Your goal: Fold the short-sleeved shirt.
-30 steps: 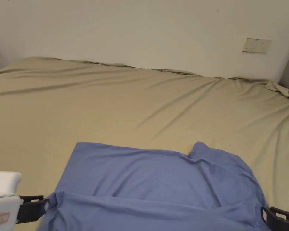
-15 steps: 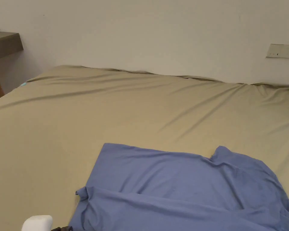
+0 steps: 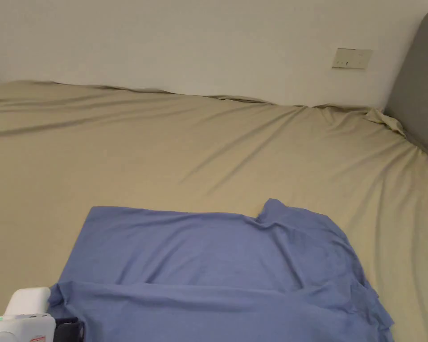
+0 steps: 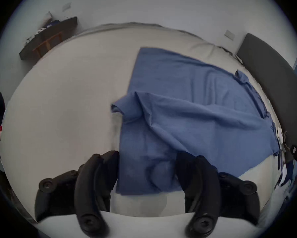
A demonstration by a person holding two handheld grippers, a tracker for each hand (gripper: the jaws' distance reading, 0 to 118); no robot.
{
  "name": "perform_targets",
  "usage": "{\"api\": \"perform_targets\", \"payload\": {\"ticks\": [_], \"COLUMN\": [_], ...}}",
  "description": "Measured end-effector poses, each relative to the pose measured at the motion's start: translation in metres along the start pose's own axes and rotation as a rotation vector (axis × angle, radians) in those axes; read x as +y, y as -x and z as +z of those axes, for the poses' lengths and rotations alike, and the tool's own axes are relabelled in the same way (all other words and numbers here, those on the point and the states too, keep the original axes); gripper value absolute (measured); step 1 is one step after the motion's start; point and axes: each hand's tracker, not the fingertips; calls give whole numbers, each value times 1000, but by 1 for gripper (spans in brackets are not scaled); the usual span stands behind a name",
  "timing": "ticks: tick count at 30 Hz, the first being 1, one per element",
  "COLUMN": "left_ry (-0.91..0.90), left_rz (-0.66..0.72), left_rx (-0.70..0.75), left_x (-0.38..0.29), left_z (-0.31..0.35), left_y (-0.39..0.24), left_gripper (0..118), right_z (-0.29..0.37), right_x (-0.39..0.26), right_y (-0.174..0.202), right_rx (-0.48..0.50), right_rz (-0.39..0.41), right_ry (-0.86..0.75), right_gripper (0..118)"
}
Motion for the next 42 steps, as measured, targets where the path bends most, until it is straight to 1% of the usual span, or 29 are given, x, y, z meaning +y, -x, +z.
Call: {"api": "perform_targets", "payload": {"ticks": [3,5,6,7,8,9,11,13,14,15,16,17,18,19,20,21,22,24,26,30,34,37,40,42], "left_ry": [-11,-31,-26,-43,-63,-55,-32,-36,-34,-34,-31,-28,-31,-29,-27,-31,-36,-46,-68,-90,-86,-80,-57,-28], "left_rz": [-29,10,23,9,11,53,24,-6,-7,-5,-3,-3,3,4,1,-2,0,11,6,-26,-74,-67,-46,-45], "left_rx": [16,12,25,78,7,-88,-28,-27,-25,-27,-32,-36,-43,-53,-61,-67,-76,-100,-117,-159,-146,-148,-169,-148], "left_x": [-2,-3,-3,-6,-5,-5,-6,-6,-4,-4,-3,-2,-2,-2,-1,-1,0,1,2,5,-4,-22,-49,-72], "left_z": [6,10,10,17,20,20,22,23,24,25,26,27,29,29,30,33,36,44,58,87,111,127,139,143], "left_y": [-3,0,1,-2,1,2,-3,-7,-7,-6,-6,-5,-5,-1,0,1,2,9,12,13,15,24,30,30], "left_gripper": [77,70,70,39,18,8,8,8,8,8,8,8,8,7,7,7,7,6,6,6,6,6,6,6], "right_z": [-12,-23,-30,-40,-49,-62,-88,-113,-122,-129,-131,-132,-127,-123,-120,-116,-110,-94,-76,-39,-9,8,23,29], "right_x": [1,5,6,8,11,13,16,19,19,19,19,18,18,20,21,23,24,31,39,55,62,53,34,16], "right_y": [-12,-16,-19,-22,-25,-29,-34,-40,-42,-45,-49,-51,-48,-42,-38,-35,-32,-37,-40,-35,-33,-36,-31,-29], "right_rx": [5,18,15,13,7,5,-41,-97,-94,-61,1,53,53,-22,-14,-11,-6,14,34,38,39,52,59,60], "right_rz": [-12,-20,-26,-30,-35,-39,-41,-59,-73,-108,-160,-212,-218,-131,-65,-29,-45,-71,-69,-3,57,52,62,62], "right_ry": [20,40,48,71,92,111,181,273,305,342,349,341,312,313,309,294,295,274,217,172,169,190,217,260], "right_gripper": [44,54,54,73,84,88,88,88,87,79,38,7,6,6,6,6,6,6,6,6,6,6,6,6]}}
